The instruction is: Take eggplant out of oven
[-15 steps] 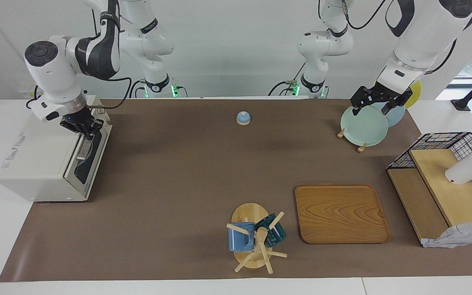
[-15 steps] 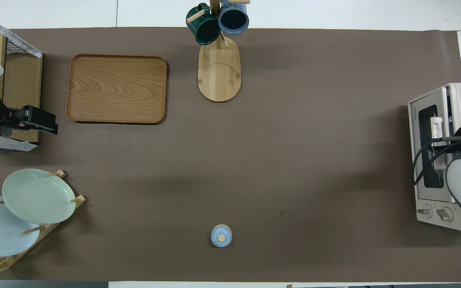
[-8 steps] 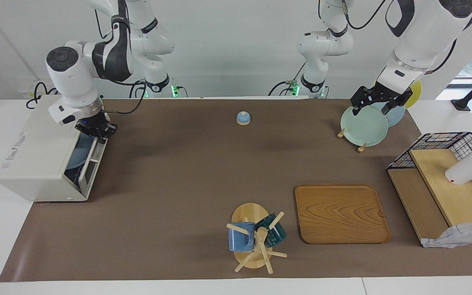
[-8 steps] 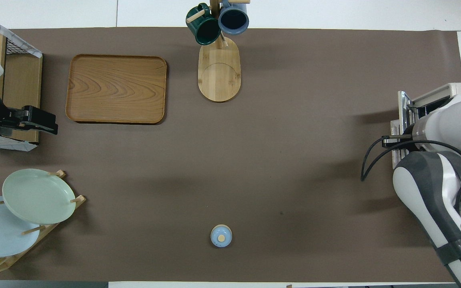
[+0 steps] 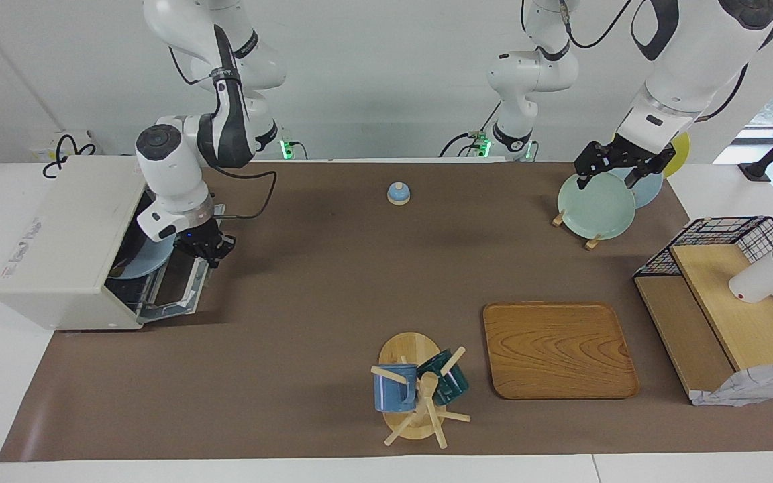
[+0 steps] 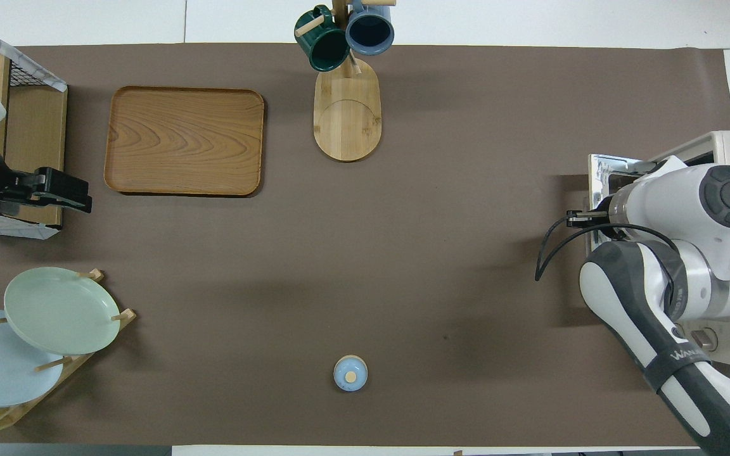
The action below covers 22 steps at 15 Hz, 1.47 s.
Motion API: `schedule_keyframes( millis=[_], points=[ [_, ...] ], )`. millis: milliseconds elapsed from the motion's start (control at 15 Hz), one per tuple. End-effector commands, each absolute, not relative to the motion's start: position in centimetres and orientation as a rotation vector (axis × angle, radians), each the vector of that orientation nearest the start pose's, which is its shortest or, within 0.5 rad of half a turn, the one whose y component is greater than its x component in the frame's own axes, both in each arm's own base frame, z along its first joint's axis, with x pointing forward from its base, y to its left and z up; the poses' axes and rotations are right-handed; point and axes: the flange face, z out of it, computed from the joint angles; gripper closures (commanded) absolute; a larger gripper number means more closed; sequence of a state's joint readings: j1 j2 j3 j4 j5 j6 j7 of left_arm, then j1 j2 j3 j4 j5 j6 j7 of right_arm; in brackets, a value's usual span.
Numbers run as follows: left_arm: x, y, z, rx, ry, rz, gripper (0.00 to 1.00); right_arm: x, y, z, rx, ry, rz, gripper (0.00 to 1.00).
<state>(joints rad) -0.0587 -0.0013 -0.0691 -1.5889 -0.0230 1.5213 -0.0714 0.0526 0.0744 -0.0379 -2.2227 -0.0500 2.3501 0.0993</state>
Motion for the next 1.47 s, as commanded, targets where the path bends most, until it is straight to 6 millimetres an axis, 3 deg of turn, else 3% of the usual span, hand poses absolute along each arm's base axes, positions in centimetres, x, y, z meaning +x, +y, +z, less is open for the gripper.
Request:
schedule_keyframes(
  millis=[0,333,600,800,867,1000,1133,1400],
  points=[
    [54.1,-6.9,61.3,-3.145,0.085,0.091,0.0,56.1,-2.3,33.3,-3.183,0.128,-0.195,1.0],
    [54.1,-6.9,61.3,-3.145,0.085,0.091,0.0,56.2,-1.7,33.2,-3.173,0.126,-0.212,1.0],
    [54.1,-6.9,61.3,-3.145,0.085,0.091,0.0,57.6,3.0,34.5,-3.088,0.179,-0.219,1.0],
    [54.1,-6.9,61.3,-3.145,0.085,0.091,0.0,58.4,3.4,36.7,-3.087,0.219,-0.154,1.0],
    [54.1,-6.9,61.3,-3.145,0.085,0.091,0.0,58.5,3.1,37.5,-3.092,0.225,-0.114,0.93],
    [54.1,-6.9,61.3,-3.145,0.085,0.091,0.0,58.2,1.9,39.1,-3.109,0.241,-0.039,0.63],
    [54.1,-6.9,61.3,-3.145,0.085,0.091,0.0,57.2,1.0,40.2,-3.128,0.269,0.043,0.6],
    [54.1,-6.9,61.3,-3.145,0.085,0.091,0.0,55.6,-3.5,40.2,-3.218,0.309,0.122,0.51]
  ],
)
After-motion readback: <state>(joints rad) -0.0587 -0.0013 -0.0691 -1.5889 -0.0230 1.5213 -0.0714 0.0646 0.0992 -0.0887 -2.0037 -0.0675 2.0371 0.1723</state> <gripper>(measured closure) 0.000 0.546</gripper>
